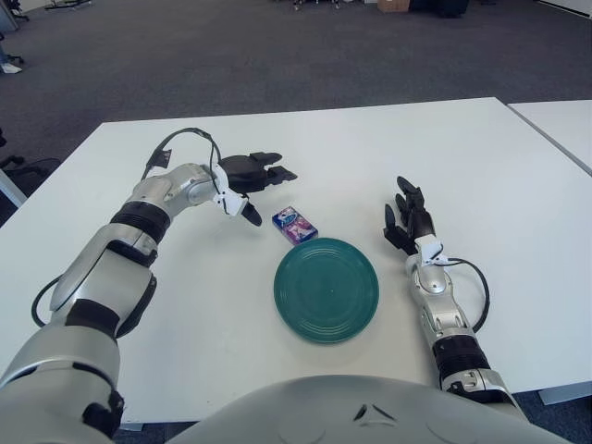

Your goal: Put the gum into the plate.

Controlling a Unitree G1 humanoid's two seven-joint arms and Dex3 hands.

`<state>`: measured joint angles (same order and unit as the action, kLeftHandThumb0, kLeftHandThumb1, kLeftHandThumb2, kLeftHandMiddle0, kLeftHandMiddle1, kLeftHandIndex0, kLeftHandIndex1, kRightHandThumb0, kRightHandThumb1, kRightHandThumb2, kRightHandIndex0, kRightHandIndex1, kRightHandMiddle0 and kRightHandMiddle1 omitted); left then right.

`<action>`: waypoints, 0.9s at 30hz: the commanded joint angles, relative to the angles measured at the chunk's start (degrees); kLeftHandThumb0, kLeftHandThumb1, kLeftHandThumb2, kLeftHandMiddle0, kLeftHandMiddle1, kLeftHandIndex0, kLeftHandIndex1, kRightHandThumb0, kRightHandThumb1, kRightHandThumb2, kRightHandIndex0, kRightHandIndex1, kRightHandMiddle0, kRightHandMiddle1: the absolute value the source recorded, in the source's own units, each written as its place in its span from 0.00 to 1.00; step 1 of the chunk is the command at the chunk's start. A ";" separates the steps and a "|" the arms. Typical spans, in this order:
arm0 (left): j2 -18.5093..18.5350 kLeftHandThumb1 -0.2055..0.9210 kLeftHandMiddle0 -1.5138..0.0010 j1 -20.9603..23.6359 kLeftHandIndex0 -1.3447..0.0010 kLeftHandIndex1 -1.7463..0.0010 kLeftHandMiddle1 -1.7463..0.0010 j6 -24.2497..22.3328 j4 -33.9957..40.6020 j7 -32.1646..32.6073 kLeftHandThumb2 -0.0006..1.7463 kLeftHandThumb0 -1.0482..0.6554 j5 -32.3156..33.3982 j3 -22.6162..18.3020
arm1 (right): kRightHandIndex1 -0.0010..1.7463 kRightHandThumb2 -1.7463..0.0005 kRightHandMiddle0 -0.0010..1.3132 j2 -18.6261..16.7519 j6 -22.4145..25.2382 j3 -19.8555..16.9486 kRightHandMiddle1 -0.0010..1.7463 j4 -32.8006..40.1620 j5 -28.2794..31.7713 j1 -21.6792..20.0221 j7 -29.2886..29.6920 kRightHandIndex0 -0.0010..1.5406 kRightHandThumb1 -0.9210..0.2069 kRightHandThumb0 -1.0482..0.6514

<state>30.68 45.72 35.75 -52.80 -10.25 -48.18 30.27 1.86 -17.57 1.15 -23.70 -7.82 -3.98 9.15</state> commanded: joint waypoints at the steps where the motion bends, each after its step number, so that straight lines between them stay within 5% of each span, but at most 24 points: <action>1: -0.73 1.00 0.94 1.91 1.00 0.59 0.98 0.11 -2.04 1.06 0.04 0.00 0.62 0.54 | 0.00 0.57 0.00 -0.37 2.83 -0.06 0.21 -2.89 -0.04 1.89 0.03 0.13 0.00 0.28; 27: -5.58 0.98 0.86 5.20 1.00 0.27 0.94 2.39 -9.95 -6.24 0.01 0.03 2.75 3.60 | 0.00 0.59 0.00 -1.10 1.68 -0.10 0.21 -3.88 0.48 2.34 0.85 0.14 0.00 0.30</action>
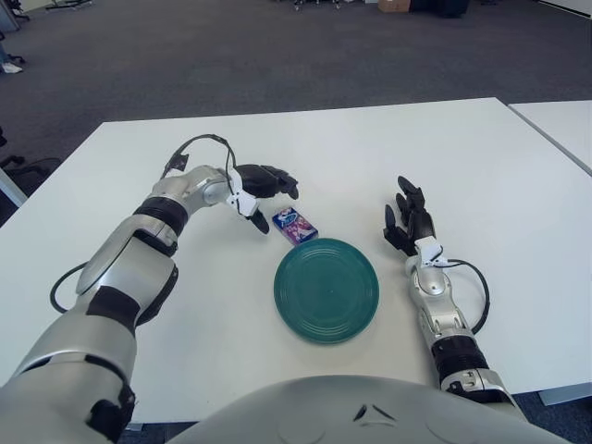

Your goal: Put the gum into the plate.

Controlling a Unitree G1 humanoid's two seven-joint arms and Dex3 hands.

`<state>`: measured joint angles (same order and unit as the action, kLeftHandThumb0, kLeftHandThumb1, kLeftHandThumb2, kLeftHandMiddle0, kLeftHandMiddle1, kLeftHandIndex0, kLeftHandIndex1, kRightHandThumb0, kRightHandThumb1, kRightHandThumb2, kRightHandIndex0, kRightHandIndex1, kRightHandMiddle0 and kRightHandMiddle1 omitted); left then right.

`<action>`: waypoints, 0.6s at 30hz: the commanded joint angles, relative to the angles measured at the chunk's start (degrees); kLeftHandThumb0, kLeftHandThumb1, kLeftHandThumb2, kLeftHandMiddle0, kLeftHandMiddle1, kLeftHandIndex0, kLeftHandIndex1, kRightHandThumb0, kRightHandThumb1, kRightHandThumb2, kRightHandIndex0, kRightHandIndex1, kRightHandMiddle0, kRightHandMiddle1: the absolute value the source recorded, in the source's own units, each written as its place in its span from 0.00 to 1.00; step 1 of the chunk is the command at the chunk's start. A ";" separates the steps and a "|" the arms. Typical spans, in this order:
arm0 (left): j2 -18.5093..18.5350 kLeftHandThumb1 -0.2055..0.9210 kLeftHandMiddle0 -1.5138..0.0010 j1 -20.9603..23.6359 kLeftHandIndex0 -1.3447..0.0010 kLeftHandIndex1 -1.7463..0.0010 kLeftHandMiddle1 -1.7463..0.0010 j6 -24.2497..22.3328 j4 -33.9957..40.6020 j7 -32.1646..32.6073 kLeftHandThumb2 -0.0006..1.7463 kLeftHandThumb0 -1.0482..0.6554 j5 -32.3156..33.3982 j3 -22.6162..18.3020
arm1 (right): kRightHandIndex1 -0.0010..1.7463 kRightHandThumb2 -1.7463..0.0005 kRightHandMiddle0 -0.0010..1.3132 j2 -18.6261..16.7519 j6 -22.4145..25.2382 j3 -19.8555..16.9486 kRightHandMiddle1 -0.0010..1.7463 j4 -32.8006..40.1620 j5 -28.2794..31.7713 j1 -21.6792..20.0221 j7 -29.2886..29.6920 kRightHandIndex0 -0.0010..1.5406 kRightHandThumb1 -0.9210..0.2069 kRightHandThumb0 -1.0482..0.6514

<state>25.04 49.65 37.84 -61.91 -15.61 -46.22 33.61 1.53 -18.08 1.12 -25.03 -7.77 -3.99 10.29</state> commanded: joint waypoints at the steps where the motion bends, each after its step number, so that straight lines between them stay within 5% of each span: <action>1: 0.05 0.98 0.86 1.24 1.00 0.26 0.94 0.39 -0.87 -0.98 0.01 0.03 0.88 0.31 | 0.00 0.59 0.00 -0.80 2.19 -0.04 0.21 -2.50 0.44 2.40 -0.34 0.14 0.00 0.30; 7: -0.32 0.98 0.87 1.16 1.00 0.22 0.91 0.57 -1.14 -1.25 0.01 0.03 0.93 0.71 | 0.00 0.59 0.00 -0.81 2.44 0.11 0.21 -2.12 0.38 2.59 -0.45 0.14 0.00 0.29; 11: -0.87 0.99 0.97 1.25 1.00 0.25 0.74 0.36 -1.58 -0.79 0.01 0.02 0.32 1.36 | 0.00 0.58 0.00 -0.75 1.78 0.33 0.21 -2.47 -0.28 2.69 0.11 0.14 0.00 0.28; 18: -1.60 0.98 1.00 1.97 1.00 0.25 0.69 0.62 -2.30 -1.15 0.01 0.02 -0.08 2.58 | 0.00 0.58 0.00 -0.82 1.77 0.42 0.22 -2.39 -0.36 2.89 0.32 0.14 0.00 0.28</action>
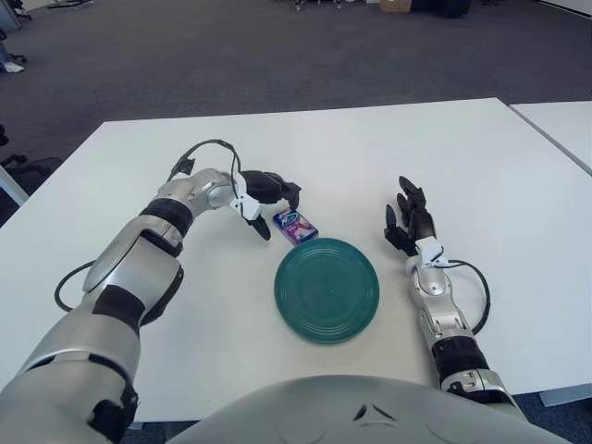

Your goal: Put the gum into the plate.

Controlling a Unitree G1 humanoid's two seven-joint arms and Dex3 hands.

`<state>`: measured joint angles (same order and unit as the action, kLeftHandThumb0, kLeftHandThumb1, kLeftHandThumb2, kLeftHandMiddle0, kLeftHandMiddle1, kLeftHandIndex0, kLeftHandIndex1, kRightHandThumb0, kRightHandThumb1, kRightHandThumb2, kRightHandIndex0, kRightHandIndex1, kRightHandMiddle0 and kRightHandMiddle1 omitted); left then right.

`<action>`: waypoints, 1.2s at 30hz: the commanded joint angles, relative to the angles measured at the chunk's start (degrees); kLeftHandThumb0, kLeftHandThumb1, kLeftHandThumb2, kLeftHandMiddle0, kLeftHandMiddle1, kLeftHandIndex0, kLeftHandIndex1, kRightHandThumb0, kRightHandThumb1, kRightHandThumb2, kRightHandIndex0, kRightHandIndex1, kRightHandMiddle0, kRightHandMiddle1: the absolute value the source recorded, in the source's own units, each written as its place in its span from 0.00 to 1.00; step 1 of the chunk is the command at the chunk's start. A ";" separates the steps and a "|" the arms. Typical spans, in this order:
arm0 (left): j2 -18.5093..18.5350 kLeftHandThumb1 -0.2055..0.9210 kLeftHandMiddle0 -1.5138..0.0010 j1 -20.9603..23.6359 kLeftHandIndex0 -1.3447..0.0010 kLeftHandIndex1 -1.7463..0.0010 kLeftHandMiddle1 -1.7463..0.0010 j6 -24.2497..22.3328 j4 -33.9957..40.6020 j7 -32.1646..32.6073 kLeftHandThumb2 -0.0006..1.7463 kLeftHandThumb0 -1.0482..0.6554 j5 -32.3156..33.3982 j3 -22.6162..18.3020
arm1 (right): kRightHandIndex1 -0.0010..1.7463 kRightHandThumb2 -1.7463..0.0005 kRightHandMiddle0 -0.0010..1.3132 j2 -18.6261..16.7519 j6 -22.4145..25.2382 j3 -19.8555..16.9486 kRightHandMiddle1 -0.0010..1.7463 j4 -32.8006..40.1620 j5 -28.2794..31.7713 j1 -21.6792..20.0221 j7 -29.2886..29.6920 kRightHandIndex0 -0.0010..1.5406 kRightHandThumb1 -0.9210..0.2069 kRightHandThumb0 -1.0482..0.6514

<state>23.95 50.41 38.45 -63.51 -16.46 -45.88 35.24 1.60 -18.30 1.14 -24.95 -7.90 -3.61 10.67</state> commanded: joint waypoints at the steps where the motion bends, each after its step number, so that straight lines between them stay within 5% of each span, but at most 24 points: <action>1: -0.62 0.98 1.00 1.30 1.00 0.26 0.69 0.01 -0.82 -0.33 0.01 0.02 -0.40 1.08 | 0.00 0.58 0.00 -0.91 2.14 0.43 0.22 -2.40 -0.24 2.54 -0.03 0.14 0.00 0.28; 36: -5.44 0.96 0.99 1.49 0.94 0.37 0.75 -5.41 -7.29 12.26 0.01 0.10 -2.92 5.87 | 0.00 0.61 0.00 -0.62 -0.70 -0.32 0.21 -4.58 0.80 2.21 -0.48 0.14 0.00 0.28</action>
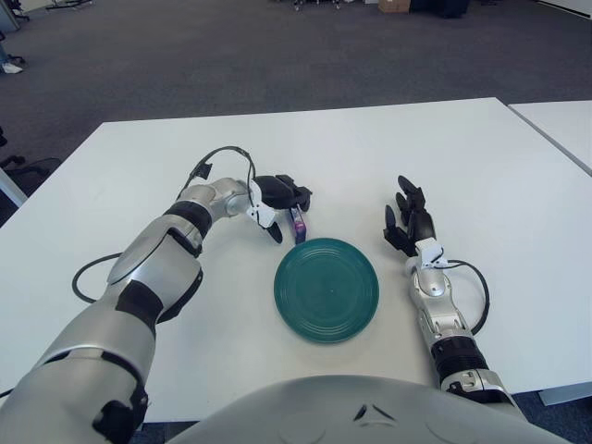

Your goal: Put the gum into the plate.

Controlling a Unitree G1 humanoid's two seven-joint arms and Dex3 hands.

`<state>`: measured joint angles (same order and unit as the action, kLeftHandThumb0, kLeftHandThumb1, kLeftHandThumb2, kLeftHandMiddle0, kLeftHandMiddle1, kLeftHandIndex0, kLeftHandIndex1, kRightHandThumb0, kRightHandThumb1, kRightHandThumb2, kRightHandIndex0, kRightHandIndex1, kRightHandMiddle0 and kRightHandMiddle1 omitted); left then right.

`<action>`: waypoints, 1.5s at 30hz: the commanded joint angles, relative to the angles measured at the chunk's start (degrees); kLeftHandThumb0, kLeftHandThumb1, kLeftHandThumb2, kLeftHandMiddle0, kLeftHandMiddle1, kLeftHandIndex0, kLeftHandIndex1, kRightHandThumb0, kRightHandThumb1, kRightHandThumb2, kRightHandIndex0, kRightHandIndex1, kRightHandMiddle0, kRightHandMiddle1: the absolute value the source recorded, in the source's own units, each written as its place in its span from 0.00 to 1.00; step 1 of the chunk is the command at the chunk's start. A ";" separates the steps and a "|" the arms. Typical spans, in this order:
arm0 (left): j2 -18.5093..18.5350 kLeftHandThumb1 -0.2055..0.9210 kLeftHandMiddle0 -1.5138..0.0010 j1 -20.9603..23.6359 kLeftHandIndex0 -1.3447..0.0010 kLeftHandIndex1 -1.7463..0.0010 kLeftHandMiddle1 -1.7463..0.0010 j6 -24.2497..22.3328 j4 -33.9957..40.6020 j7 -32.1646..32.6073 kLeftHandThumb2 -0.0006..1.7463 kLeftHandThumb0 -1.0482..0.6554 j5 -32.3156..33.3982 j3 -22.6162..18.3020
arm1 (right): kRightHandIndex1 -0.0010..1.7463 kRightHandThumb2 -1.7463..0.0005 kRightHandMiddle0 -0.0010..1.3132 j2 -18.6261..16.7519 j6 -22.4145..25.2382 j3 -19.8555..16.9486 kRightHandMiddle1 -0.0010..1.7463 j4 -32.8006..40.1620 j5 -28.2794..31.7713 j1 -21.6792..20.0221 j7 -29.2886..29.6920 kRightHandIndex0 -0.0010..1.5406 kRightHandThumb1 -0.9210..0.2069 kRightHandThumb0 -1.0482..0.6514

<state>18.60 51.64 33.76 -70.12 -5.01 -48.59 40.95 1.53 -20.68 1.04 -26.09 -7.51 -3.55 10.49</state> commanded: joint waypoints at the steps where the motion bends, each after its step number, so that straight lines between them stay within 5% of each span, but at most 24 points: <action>1: -0.14 0.96 0.99 0.26 0.94 0.37 0.76 -0.80 -0.73 0.90 0.01 0.10 -0.15 0.14 | 0.00 0.61 0.00 -0.51 1.57 -0.24 0.22 -3.59 0.47 2.11 -0.40 0.14 0.00 0.28; 18: -0.96 0.95 0.96 -0.80 0.89 0.40 0.80 -3.01 -1.14 3.56 0.00 0.16 0.24 -0.22 | 0.00 0.60 0.00 -0.44 1.16 -0.62 0.21 -3.94 0.59 2.13 -1.01 0.14 0.00 0.28; 21: -1.44 0.94 0.95 -1.48 0.82 0.33 0.65 -4.93 -1.59 6.99 0.00 0.21 0.23 -0.58 | 0.00 0.61 0.00 -0.55 0.74 -0.78 0.22 -4.40 0.69 1.98 -0.97 0.15 0.00 0.28; 23: -1.40 0.90 0.91 -1.55 0.65 0.27 0.51 -5.75 -1.72 8.78 0.13 0.31 0.04 -0.54 | 0.01 0.61 0.00 -0.60 0.65 -0.90 0.23 -4.47 0.84 1.97 -1.12 0.15 0.00 0.29; 29: -1.24 0.79 0.87 -1.88 0.57 0.19 0.09 -6.11 -2.46 11.27 0.34 0.37 0.95 -1.22 | 0.00 0.61 0.00 -0.67 0.74 -1.09 0.23 -4.43 1.26 1.95 -1.58 0.15 0.00 0.29; 34: -1.66 0.61 0.73 -2.51 0.54 0.22 0.02 -6.25 -2.92 11.23 0.55 0.57 2.53 -2.51 | 0.00 0.60 0.00 -0.56 1.30 -0.86 0.22 -3.68 0.93 2.20 -1.50 0.14 0.00 0.28; 43: -1.25 0.52 0.64 -2.59 0.50 0.27 0.00 -5.12 -2.58 11.24 0.62 0.61 2.41 -2.55 | 0.00 0.60 0.00 -0.61 2.05 -0.61 0.22 -3.22 0.66 2.19 -1.40 0.14 0.00 0.28; 45: -0.90 0.51 0.64 -2.52 0.55 0.18 0.04 -4.53 -2.40 10.94 0.65 0.61 2.50 -2.59 | 0.00 0.60 0.00 -0.67 2.13 -0.61 0.23 -3.29 0.67 2.15 -1.33 0.14 0.00 0.28</action>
<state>16.83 49.19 28.47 -72.54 5.99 -46.49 38.66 1.41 -21.34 0.38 -26.68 -6.77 -3.76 9.10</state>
